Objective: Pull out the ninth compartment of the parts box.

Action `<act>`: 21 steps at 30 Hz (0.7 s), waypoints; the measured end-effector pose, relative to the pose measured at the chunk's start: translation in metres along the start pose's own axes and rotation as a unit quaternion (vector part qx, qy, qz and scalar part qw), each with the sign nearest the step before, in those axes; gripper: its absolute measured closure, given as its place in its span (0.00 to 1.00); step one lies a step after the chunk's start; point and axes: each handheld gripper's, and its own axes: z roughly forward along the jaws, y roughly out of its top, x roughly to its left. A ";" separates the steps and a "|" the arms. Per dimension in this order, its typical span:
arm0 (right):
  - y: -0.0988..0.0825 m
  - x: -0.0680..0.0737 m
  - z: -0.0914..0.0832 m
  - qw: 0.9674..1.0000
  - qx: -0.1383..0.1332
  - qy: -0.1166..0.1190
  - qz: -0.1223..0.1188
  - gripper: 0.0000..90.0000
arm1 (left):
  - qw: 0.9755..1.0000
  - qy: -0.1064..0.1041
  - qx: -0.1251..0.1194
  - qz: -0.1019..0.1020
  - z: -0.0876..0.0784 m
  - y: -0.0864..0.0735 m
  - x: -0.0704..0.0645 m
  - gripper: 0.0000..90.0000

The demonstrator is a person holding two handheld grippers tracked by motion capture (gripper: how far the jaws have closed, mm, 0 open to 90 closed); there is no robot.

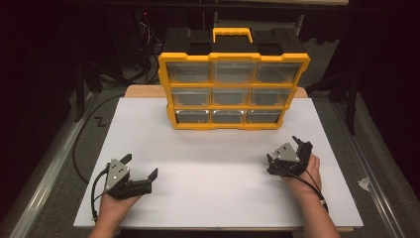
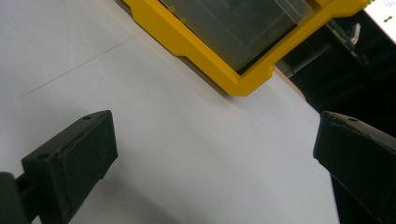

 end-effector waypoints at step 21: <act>0.013 0.018 -0.008 0.988 0.005 -0.036 -0.152 0.01 | 1.000 -0.004 -0.004 0.004 -0.001 0.000 -0.001 0.00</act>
